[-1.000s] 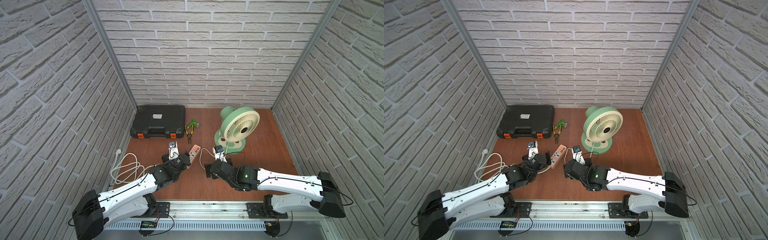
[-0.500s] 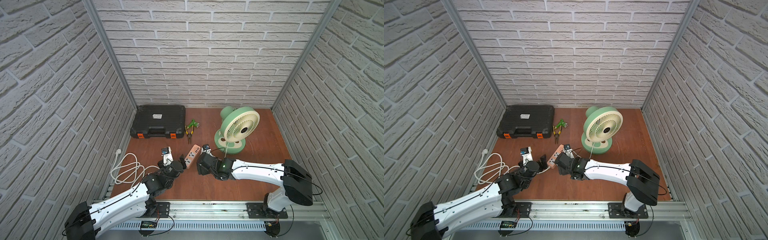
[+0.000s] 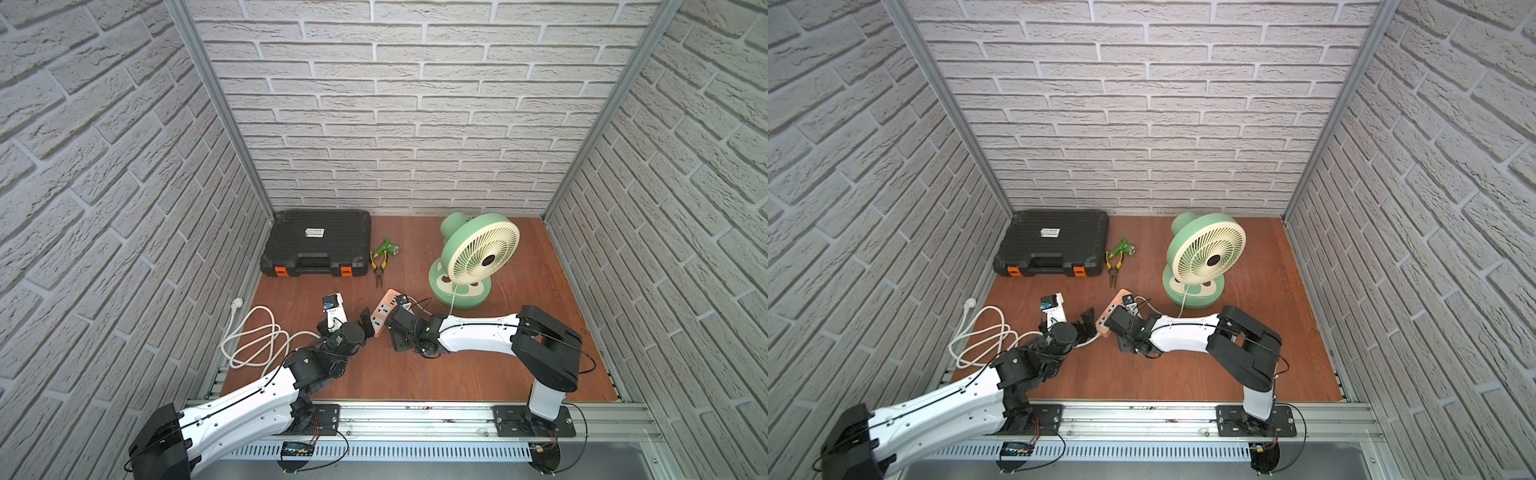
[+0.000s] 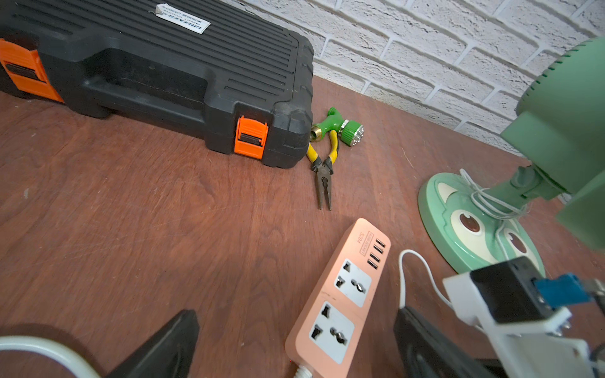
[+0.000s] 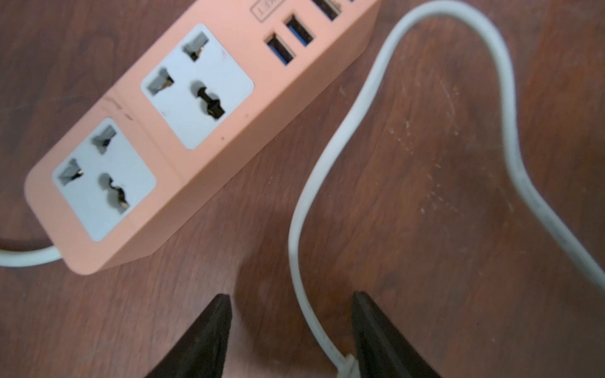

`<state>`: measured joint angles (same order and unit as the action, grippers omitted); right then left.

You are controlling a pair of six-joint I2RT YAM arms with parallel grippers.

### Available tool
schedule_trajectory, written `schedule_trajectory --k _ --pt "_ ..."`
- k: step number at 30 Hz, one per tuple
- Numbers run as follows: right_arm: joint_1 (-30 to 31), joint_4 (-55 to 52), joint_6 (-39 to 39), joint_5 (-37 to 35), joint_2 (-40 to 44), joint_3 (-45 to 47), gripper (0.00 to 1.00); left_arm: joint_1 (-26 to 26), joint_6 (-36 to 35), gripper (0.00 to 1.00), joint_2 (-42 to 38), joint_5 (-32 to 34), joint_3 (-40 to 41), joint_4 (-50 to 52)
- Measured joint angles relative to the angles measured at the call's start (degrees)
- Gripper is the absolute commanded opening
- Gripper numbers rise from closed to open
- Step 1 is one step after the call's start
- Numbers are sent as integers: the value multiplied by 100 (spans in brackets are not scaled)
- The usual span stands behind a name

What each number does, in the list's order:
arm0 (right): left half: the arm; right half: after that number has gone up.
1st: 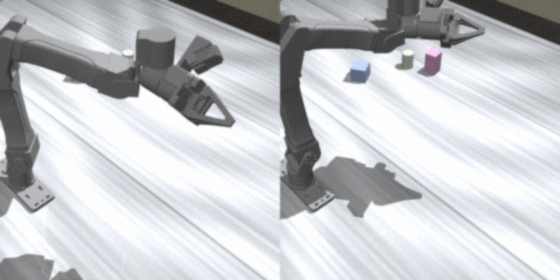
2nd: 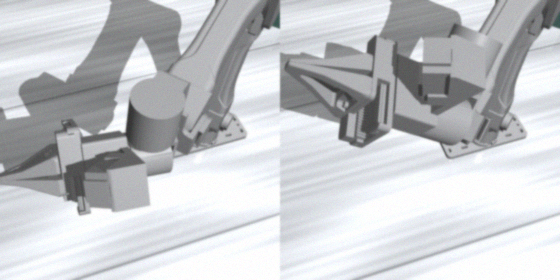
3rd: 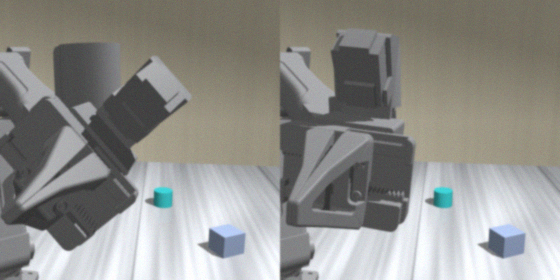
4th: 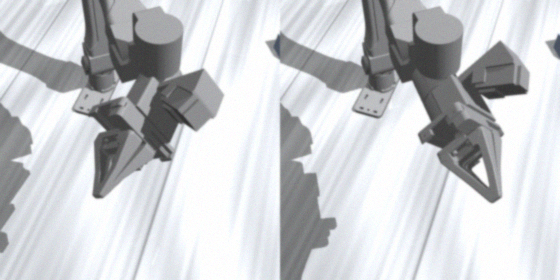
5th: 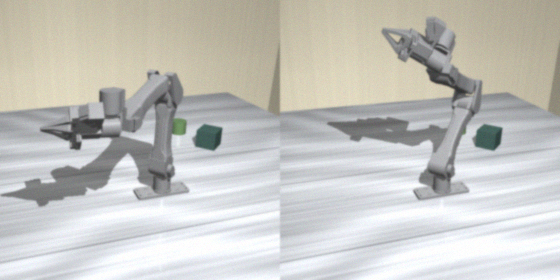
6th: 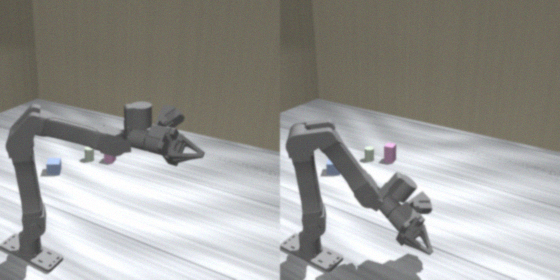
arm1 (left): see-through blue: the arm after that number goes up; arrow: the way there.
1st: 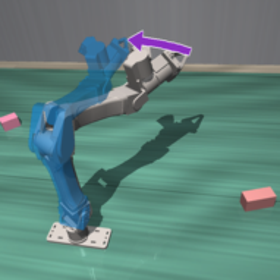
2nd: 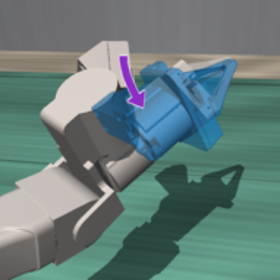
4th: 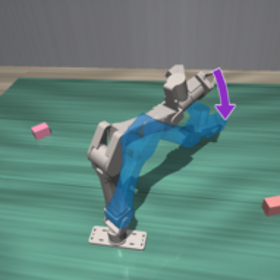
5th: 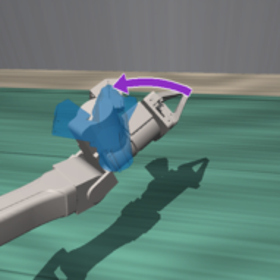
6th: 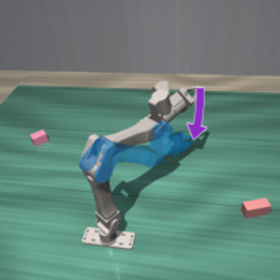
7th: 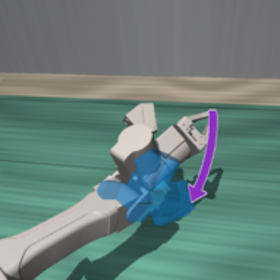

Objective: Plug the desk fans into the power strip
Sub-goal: Pick up the plug from the center of the board.

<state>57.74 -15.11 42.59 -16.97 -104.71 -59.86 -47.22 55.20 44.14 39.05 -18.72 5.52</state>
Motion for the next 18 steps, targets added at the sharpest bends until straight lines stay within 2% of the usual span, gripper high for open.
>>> schedule_trajectory --k 4,13,16,18 --pt "-66 120 0 26 0 7 50 0 -2 98 20 -79 63 -138" --pt "-116 304 20 42 0 136 13 0 -9 98 260 -258 68 -402" --pt "-131 297 13 42 4 170 5 0 -22 98 291 -282 68 -446" --pt "-140 306 24 35 31 195 3 0 -59 98 334 -284 68 -481"
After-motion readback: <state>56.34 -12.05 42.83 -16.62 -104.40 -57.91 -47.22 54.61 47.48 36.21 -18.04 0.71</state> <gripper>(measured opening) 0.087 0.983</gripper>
